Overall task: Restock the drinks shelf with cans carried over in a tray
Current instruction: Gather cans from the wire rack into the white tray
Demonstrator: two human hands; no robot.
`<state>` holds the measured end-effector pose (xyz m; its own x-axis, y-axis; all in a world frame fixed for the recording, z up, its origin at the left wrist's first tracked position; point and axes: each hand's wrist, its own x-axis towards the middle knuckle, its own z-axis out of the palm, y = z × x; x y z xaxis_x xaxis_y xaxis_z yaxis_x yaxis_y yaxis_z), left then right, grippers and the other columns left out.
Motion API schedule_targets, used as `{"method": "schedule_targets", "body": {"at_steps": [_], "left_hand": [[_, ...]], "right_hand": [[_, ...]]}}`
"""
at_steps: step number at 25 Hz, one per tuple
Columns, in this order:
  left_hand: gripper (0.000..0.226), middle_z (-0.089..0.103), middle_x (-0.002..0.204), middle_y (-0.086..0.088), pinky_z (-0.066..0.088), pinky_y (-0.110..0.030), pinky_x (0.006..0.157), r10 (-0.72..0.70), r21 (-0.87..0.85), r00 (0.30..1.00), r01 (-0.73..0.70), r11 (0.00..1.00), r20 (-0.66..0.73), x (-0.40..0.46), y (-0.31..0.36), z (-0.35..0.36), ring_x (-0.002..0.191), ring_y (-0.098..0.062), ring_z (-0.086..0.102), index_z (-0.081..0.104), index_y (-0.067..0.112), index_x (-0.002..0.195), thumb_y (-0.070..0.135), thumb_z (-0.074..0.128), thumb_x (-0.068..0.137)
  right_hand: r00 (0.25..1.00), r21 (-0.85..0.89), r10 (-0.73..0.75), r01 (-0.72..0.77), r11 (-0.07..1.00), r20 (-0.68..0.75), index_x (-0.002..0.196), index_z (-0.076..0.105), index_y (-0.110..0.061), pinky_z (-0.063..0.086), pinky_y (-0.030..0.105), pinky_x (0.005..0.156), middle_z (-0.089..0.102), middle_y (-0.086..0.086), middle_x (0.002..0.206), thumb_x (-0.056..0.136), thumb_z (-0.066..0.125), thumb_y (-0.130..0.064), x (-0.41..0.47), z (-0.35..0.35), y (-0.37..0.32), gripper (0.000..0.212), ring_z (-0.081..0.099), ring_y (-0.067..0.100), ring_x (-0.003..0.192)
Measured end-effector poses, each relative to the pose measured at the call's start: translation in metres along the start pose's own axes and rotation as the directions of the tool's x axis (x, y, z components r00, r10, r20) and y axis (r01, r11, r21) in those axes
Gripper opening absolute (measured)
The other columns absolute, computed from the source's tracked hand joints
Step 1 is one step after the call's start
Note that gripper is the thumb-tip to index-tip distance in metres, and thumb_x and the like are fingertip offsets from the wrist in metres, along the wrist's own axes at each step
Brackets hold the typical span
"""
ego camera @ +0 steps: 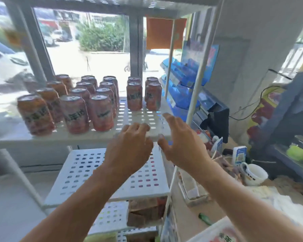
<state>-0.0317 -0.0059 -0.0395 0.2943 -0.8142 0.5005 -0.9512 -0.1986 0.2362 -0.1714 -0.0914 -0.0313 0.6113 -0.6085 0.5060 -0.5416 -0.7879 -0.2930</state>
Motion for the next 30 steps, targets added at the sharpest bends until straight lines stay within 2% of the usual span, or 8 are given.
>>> {"method": "schedule_targets", "body": {"at_steps": [3, 5, 10, 14, 17, 21, 27, 30], "left_hand": [[0.031, 0.059, 0.121, 0.002, 0.049, -0.039, 0.079, -0.014, 0.008, 1.0, 0.014, 1.0, 0.006, 0.022, -0.017, 0.005, 0.11, -0.024, 0.055, 0.053, 0.023, 0.122, 0.037, 0.045, 0.095], [0.031, 0.058, 0.122, 0.003, 0.049, -0.038, 0.08, -0.01, 0.011, 1.0, 0.01, 1.0, 0.012, 0.038, -0.023, 0.013, 0.11, -0.023, 0.054, 0.053, 0.024, 0.122, 0.037, 0.044, 0.095], [0.033, 0.058, 0.118, 0.002, 0.049, -0.038, 0.08, -0.004, 0.035, 0.999, 0.002, 0.999, 0.045, 0.076, -0.042, 0.032, 0.107, -0.022, 0.055, 0.052, 0.023, 0.123, 0.038, 0.042, 0.095], [0.032, 0.057, 0.117, 0.006, 0.049, -0.036, 0.079, -0.003, 0.011, 0.999, 0.003, 1.0, 0.05, 0.087, -0.053, 0.048, 0.108, -0.018, 0.054, 0.051, 0.026, 0.121, 0.039, 0.038, 0.096], [0.031, 0.056, 0.118, 0.008, 0.049, -0.034, 0.078, -0.01, -0.045, 0.997, 0.013, 0.999, 0.076, 0.089, -0.057, 0.054, 0.109, -0.016, 0.052, 0.051, 0.028, 0.121, 0.039, 0.037, 0.096], [0.03, 0.054, 0.122, 0.01, 0.049, -0.034, 0.081, 0.005, -0.091, 0.994, 0.005, 0.996, 0.109, 0.091, -0.06, 0.055, 0.113, -0.015, 0.05, 0.049, 0.03, 0.123, 0.04, 0.038, 0.097], [0.032, 0.053, 0.127, 0.011, 0.046, -0.034, 0.083, 0.036, -0.126, 0.996, -0.026, 0.992, 0.082, 0.087, -0.062, 0.044, 0.114, -0.015, 0.05, 0.049, 0.031, 0.126, 0.042, 0.038, 0.097], [0.031, 0.054, 0.126, 0.012, 0.045, -0.033, 0.079, 0.044, -0.119, 0.997, -0.035, 0.992, 0.068, 0.076, -0.061, 0.033, 0.111, -0.016, 0.052, 0.05, 0.031, 0.125, 0.043, 0.04, 0.097]], "right_hand": [[0.998, 0.11, 0.054, -0.049, 0.993, -0.045, 0.143, 0.033, -0.023, 0.043, 0.036, 0.083, 0.053, 0.007, 0.129, 0.092, 0.058, -0.034, 0.054, 0.019, -0.006, 0.058, 0.057, 0.027, 0.111], [0.986, 0.163, 0.166, -0.159, 0.974, -0.029, 0.142, 0.03, -0.024, 0.04, 0.034, 0.08, 0.049, 0.007, 0.126, 0.091, 0.06, -0.036, 0.09, 0.034, 0.002, 0.06, 0.055, 0.026, 0.108], [0.954, 0.111, 0.3, -0.297, 0.948, -0.008, 0.145, 0.021, -0.032, 0.048, 0.041, 0.088, 0.042, 0.013, 0.134, 0.086, 0.068, -0.043, 0.16, 0.073, 0.032, 0.077, 0.05, 0.032, 0.12], [0.931, 0.083, 0.366, -0.366, 0.927, 0.01, 0.151, 0.002, -0.042, 0.045, 0.052, 0.097, 0.019, 0.015, 0.153, 0.083, 0.069, -0.053, 0.184, 0.099, 0.049, 0.096, 0.034, 0.037, 0.136], [0.934, 0.141, 0.355, -0.346, 0.927, -0.041, 0.15, 0.011, -0.033, 0.044, 0.046, 0.095, 0.034, 0.014, 0.147, 0.082, 0.072, -0.046, 0.187, 0.113, 0.053, 0.092, 0.042, 0.033, 0.13], [0.919, 0.265, 0.364, -0.317, 0.911, -0.152, 0.134, 0.03, -0.023, 0.046, 0.036, 0.079, 0.051, 0.009, 0.126, 0.079, 0.076, -0.03, 0.191, 0.115, 0.049, 0.072, 0.057, 0.026, 0.108], [0.925, 0.416, 0.343, -0.249, 0.875, -0.167, 0.129, 0.031, -0.041, 0.056, 0.04, 0.079, 0.062, 0.0, 0.112, 0.072, 0.079, -0.03, 0.157, 0.09, 0.032, 0.075, 0.065, 0.015, 0.095], [0.925, 0.476, 0.347, -0.238, 0.847, -0.156, 0.135, 0.028, -0.042, 0.05, 0.014, 0.075, 0.064, -0.011, 0.105, 0.073, 0.079, -0.023, 0.12, 0.055, 0.012, 0.082, 0.064, -0.004, 0.086]]}}
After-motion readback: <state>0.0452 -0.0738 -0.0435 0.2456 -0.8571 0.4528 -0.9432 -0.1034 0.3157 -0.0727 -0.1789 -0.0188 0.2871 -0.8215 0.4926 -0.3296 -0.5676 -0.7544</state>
